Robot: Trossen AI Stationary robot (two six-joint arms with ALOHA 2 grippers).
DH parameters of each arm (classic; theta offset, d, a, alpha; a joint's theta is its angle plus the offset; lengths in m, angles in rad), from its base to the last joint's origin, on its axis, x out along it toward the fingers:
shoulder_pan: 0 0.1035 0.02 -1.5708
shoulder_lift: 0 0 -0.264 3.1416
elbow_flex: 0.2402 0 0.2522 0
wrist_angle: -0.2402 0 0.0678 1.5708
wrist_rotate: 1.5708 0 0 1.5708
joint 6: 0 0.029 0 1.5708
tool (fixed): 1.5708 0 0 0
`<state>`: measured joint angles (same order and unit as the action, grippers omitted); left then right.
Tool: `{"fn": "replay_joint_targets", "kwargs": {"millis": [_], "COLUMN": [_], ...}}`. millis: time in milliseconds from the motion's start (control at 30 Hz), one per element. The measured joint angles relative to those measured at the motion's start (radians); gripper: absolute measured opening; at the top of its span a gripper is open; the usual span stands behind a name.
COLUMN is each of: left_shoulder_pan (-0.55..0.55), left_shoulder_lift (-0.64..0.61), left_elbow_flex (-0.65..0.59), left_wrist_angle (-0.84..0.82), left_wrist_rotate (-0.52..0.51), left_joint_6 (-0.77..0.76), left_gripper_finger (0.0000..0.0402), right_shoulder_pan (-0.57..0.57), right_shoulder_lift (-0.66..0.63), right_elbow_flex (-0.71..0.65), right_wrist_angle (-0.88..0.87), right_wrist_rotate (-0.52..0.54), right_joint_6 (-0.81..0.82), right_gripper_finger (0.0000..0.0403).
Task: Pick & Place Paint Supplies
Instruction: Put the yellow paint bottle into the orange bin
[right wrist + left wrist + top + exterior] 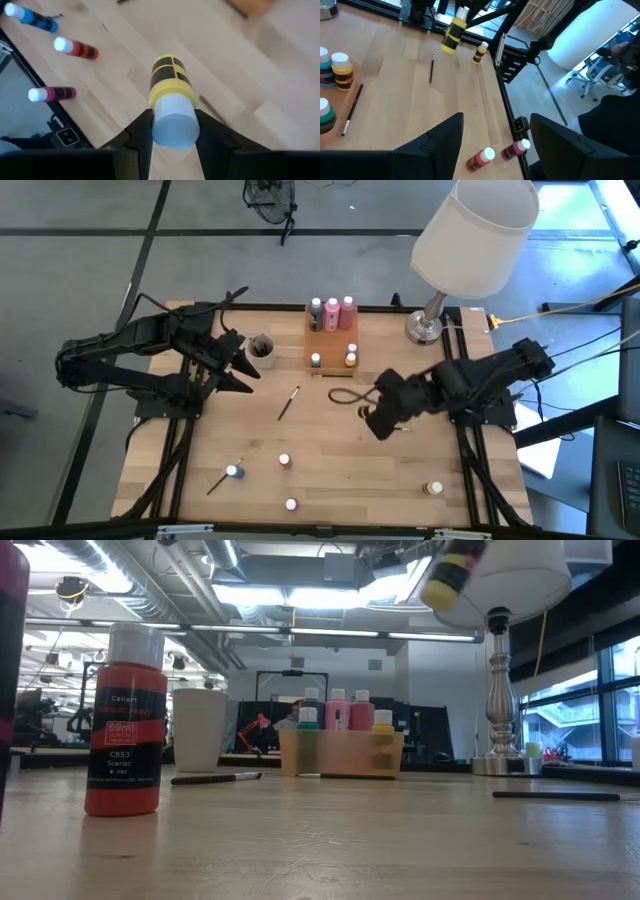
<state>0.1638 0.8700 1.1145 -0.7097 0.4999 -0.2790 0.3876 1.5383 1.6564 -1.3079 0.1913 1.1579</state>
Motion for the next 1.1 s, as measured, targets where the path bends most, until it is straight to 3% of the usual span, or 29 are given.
{"fn": "replay_joint_targets", "kwargs": {"millis": [567, 900, 1100], "left_shoulder_pan": [0.0, 0.0, 0.004], "left_shoulder_lift": [0.0, 0.0, 0.003], "left_elbow_flex": [0.0, 0.0, 0.001], "left_wrist_angle": [-0.001, 0.001, 0.004], "left_wrist_rotate": [-0.008, -0.011, -0.012], "left_joint_6": [-0.069, -0.104, -0.02], "left_gripper_finger": [0.0226, 0.0226, 0.0226], "right_shoulder_pan": [-0.3, -0.43, -0.527], "right_shoulder_lift": [0.005, 0.039, 0.077], "right_elbow_flex": [0.088, 0.089, 0.089], "right_wrist_angle": [-0.021, -0.027, -0.016], "right_wrist_rotate": [-0.035, -0.056, -0.081], "right_joint_6": [-0.52, -0.701, -0.788], "right_gripper_finger": [0.012, 0.0119, 0.0119]}}
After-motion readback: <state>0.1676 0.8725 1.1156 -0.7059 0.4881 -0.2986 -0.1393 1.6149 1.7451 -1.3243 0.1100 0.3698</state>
